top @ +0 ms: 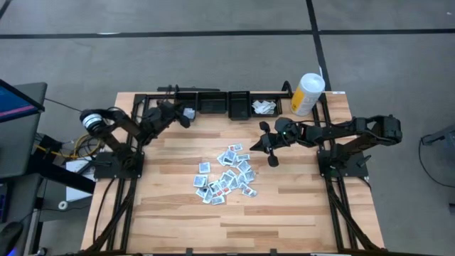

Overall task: Pick & Place First Aid Supplies
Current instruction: Put the blue alcohol pad into the left black bin

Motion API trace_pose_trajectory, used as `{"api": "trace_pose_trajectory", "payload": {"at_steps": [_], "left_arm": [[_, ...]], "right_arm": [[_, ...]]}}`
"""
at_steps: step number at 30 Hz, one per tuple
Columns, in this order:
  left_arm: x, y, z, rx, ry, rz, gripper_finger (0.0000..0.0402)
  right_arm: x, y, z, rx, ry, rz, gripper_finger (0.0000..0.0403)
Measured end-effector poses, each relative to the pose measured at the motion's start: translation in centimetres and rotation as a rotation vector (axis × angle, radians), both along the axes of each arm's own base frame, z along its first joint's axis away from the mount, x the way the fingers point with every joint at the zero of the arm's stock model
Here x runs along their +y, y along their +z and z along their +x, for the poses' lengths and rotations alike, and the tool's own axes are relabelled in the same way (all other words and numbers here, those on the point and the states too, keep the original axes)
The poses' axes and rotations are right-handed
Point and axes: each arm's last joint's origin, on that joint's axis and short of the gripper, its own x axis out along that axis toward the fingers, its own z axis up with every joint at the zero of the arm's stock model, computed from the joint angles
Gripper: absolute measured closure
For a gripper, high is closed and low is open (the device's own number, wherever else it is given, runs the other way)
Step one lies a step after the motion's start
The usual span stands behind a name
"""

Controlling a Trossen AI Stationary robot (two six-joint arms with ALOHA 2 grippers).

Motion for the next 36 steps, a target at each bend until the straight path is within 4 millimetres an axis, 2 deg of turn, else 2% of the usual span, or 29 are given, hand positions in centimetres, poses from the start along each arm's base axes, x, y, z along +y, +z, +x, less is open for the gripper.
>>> {"api": "trace_pose_trajectory", "payload": {"at_steps": [4, 7, 15, 21, 25, 28, 32, 36], "left_arm": [[0.0, -0.2, 0.1, 0.009, -0.008, -0.008, 0.0315], [-0.5, -0.1, 0.2, 0.004, -0.084, -0.004, 0.0311], [-3.3, 1.3, 1.7, -0.031, -0.467, 0.056, 0.0311], [-6.4, 0.3, 3.1, 0.056, -0.773, -0.025, 0.0311], [-8.4, -0.5, 3.8, 0.111, -0.881, -0.094, 0.0311], [-9.5, -0.8, 4.0, 0.138, -0.925, -0.120, 0.0311], [-9.8, -1.5, 3.6, 0.167, -0.866, -0.141, 0.0311], [-10.0, -2.5, 2.1, 0.199, -0.803, -0.174, 0.0311]], "right_arm": [[0.0, 0.0, 0.0, 0.000, 0.000, 0.000, 0.0403], [0.0, 0.0, 0.0, 0.001, -0.002, 0.008, 0.0403], [1.0, 0.3, 0.3, -0.031, 0.035, 0.007, 0.0403], [2.2, 0.1, 1.6, -0.125, 0.077, -0.034, 0.0403], [2.7, -0.9, 3.5, -0.134, 0.077, -0.071, 0.0403], [2.8, -0.9, 5.8, -0.146, 0.094, -0.092, 0.0403], [3.4, -1.2, 9.4, -0.133, 0.124, -0.096, 0.0403], [4.5, -1.7, 12.7, -0.080, 0.205, -0.128, 0.0403]]}}
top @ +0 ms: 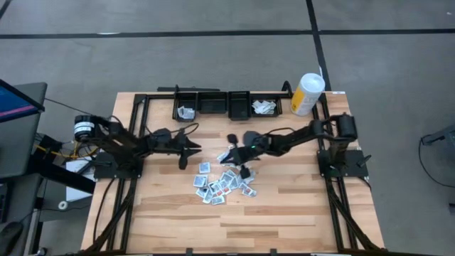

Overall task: Pick & Place First Aid Supplies
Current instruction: Put the blue alcohol pad into the left black bin

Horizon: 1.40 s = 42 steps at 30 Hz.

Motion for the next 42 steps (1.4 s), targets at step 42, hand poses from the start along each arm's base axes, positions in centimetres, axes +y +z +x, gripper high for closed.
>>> {"api": "trace_pose_trajectory", "payload": {"at_steps": [42], "left_arm": [[-0.4, 0.2, -2.1, -0.042, 0.037, -0.054, 0.0311]], "right_arm": [[0.3, 1.2, 2.3, 0.563, -0.268, -0.095, 0.0402]]}}
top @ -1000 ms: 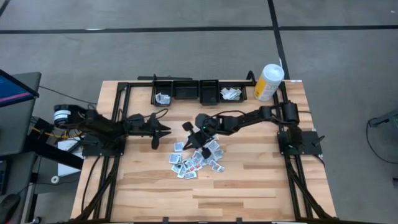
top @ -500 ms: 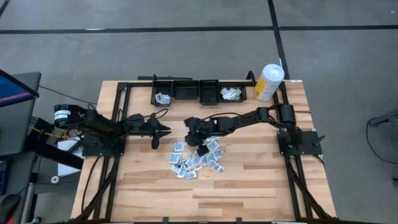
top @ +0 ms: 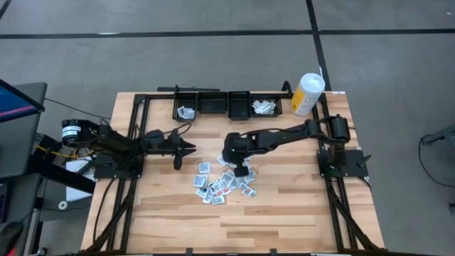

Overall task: Pick & Place First Aid Supplies
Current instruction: Put the blue alcohol pad into the left black bin

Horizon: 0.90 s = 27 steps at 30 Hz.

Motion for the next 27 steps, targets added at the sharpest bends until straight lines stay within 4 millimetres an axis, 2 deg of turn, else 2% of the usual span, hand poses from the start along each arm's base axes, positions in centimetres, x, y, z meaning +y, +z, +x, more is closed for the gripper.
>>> {"api": "trace_pose_trajectory", "payload": {"at_steps": [6, 11, 22, 27], "left_arm": [[-0.1, 0.2, 0.1, -0.021, -0.009, 0.003, 0.0311], [-0.2, 0.4, 0.1, -0.036, -0.016, 0.007, 0.0311], [-0.2, 0.5, 0.1, -0.046, -0.016, 0.009, 0.0311], [-0.3, 0.5, 0.1, -0.049, -0.016, 0.009, 0.0311]], "right_arm": [[-0.6, -0.3, 0.1, -0.043, -0.070, 0.040, 0.0371], [-1.1, -0.3, 0.1, -0.044, -0.119, 0.057, 0.0319], [-0.8, -0.6, 0.0, -0.032, -0.172, 0.036, 0.0192], [-0.8, -1.6, 0.3, -0.021, -0.184, 0.042, 0.0159]]}}
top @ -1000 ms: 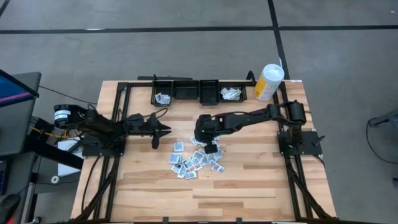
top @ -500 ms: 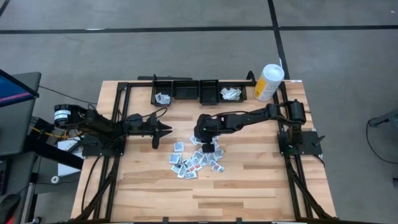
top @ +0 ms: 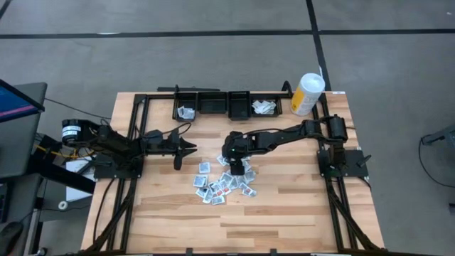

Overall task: Pick & Place First Aid Supplies
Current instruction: Put the blue alcohol pad into the left black bin

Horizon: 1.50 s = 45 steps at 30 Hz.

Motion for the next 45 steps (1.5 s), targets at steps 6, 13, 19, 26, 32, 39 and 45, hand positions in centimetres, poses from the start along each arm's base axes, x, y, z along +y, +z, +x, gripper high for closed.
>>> {"api": "trace_pose_trajectory", "payload": {"at_steps": [6, 13, 19, 26, 32, 39, 45], "left_arm": [[-0.1, 0.0, 0.0, -0.001, -0.003, -0.003, 0.0311], [-0.2, 0.1, 0.1, -0.008, -0.014, 0.002, 0.0311], [-0.2, 0.1, 0.0, -0.008, -0.014, 0.003, 0.0311], [-0.2, 0.1, 0.0, -0.007, -0.014, 0.005, 0.0311], [-0.2, 0.1, 0.0, -0.007, -0.014, 0.005, 0.0311], [-0.2, 0.1, 0.0, -0.007, -0.014, 0.005, 0.0311], [-0.2, 0.1, 0.0, -0.007, -0.014, 0.005, 0.0311]], "right_arm": [[-0.1, -0.8, 0.1, 0.019, -0.026, -0.037, 0.0160], [-0.3, -1.6, 0.1, 0.038, -0.032, -0.040, 0.0187], [-0.2, -1.5, 0.0, 0.045, -0.030, -0.040, 0.0225], [-0.3, -1.3, -0.1, 0.071, -0.038, -0.053, 0.0272], [-0.3, -0.7, 0.1, 0.114, -0.043, -0.064, 0.0305], [-0.4, -0.4, 0.2, 0.110, -0.066, -0.109, 0.0335], [-0.5, -0.4, 0.2, 0.119, -0.061, -0.115, 0.0366]]}}
